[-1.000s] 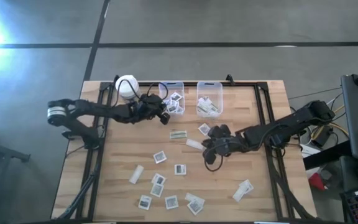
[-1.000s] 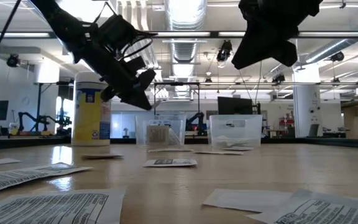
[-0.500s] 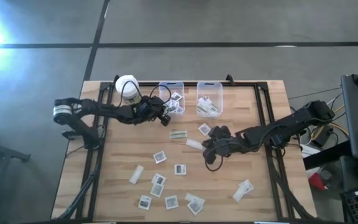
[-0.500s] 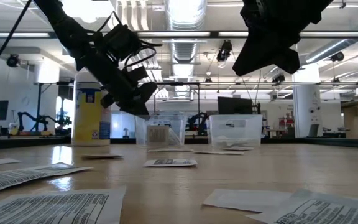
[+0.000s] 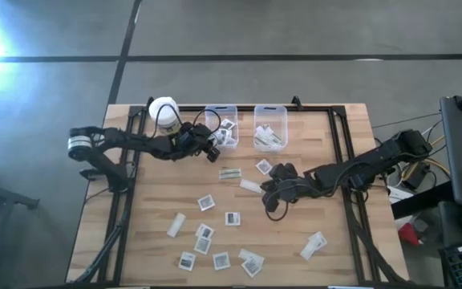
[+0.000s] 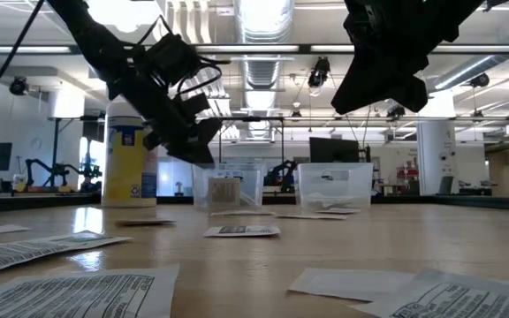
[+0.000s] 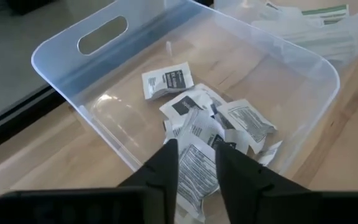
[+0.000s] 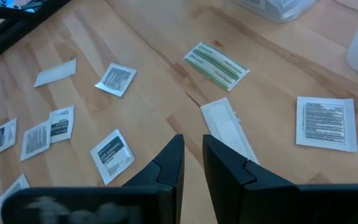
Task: Pick & Place First Aid Supplies
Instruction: Put the bandage into the right transparent bin
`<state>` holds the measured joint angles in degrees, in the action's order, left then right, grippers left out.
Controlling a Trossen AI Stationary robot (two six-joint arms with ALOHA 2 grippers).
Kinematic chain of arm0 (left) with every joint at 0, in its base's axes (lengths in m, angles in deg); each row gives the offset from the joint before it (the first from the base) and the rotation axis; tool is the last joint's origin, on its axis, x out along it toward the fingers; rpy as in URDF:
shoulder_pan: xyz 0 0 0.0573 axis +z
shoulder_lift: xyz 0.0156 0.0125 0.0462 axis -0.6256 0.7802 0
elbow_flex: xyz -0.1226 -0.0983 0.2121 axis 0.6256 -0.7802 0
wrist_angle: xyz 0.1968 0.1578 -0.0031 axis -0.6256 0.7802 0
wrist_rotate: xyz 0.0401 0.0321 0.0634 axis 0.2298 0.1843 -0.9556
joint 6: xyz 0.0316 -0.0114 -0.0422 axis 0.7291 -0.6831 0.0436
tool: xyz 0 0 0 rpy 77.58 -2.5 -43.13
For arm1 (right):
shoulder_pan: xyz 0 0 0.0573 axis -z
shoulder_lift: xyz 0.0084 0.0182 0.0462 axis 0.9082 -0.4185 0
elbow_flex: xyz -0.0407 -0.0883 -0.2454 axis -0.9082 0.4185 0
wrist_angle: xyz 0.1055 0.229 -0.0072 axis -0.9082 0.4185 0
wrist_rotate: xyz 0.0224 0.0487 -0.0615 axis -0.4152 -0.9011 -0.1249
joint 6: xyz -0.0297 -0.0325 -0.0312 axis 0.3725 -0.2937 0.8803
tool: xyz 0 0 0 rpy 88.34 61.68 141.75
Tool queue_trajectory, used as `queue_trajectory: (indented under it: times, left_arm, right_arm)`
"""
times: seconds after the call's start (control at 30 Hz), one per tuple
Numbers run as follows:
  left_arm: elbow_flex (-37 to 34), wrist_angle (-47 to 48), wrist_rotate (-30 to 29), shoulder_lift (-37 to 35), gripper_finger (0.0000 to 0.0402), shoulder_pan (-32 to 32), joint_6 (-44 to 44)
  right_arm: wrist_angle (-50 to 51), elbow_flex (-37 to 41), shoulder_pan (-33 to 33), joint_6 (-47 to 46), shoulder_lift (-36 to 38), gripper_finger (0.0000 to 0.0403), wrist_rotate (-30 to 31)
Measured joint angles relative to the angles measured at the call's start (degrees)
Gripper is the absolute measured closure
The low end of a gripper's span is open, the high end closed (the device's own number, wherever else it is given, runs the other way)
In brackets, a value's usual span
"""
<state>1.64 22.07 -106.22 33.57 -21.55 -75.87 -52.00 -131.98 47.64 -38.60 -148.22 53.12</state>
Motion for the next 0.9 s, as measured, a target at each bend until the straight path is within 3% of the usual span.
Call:
queue_trajectory:
  times: [0.27, 0.6, 0.9]
  left_arm:
    - [-0.02, 0.31, 0.11, -4.77, 0.0242, -0.02, 0.73]
    - [-0.02, 7.18, 11.71, -16.07, 0.0241, -1.05, 5.17]
    - [-0.29, 18.43, 12.27, -22.68, 0.0241, -8.66, 8.89]
  right_arm:
    - [0.07, 0.02, 0.0, 0.48, 0.0, 0.0346, 0.0]
    - [0.2, 0.02, 0.02, 3.32, 0.0, 0.0346, -0.11]
    - [0.25, 0.02, 0.02, 4.23, 0.0, 0.0323, -0.3]
